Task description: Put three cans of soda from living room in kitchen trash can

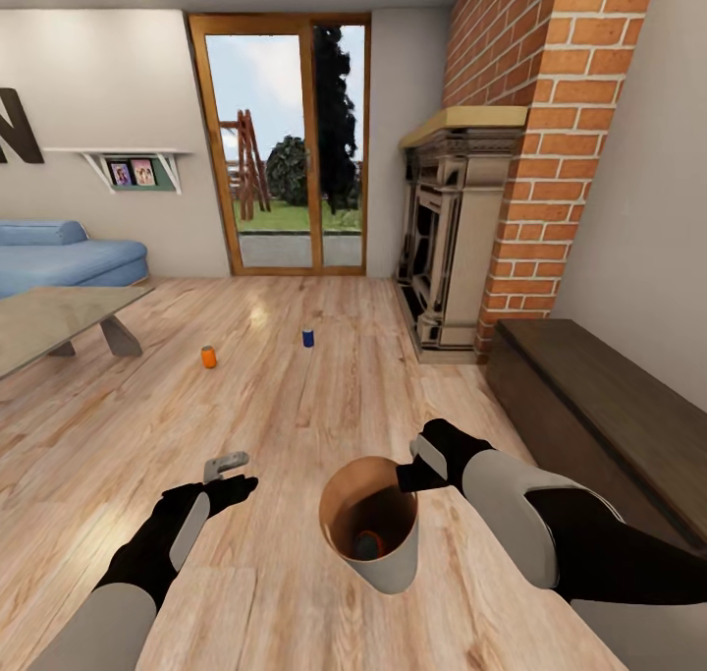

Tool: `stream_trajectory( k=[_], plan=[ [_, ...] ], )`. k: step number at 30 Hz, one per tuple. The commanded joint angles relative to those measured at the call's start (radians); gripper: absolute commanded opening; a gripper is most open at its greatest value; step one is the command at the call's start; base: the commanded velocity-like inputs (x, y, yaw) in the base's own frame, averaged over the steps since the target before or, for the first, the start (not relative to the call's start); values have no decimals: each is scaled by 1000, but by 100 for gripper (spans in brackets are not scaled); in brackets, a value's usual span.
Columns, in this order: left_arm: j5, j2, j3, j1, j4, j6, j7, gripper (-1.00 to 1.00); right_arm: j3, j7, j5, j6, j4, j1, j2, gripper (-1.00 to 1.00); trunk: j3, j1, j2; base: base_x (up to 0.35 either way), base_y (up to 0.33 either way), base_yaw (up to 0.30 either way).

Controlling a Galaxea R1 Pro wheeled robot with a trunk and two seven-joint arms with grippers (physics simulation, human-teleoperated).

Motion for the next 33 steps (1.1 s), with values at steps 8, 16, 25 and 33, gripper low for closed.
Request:
stream_trajectory(
  k=[8, 16, 25, 33],
  plan=[
    [0, 1, 0, -1, 0, 0, -1, 100, -13, 6, -13, -1, -1, 0, 0, -100, 0, 0, 0, 67, 36, 0],
    [-4, 1, 1, 0, 2, 5, -2, 100, -13, 8, -14, 7, -26, 0, 0, -100, 4, 0, 0, 160, 119, 0],
    [-6, 38, 1, -2, 129, 14, -119, 100, -15, 120, -13, 9, -78, 0, -2, -100, 7, 0, 0, 154, 106, 0],
    [-10, 52, 1, -5, 195, 25, -155, 100, -13, 232, -8, 11, -129, 0, -27, -100, 7, 0, 0, 47, 10, 0]
  ],
)
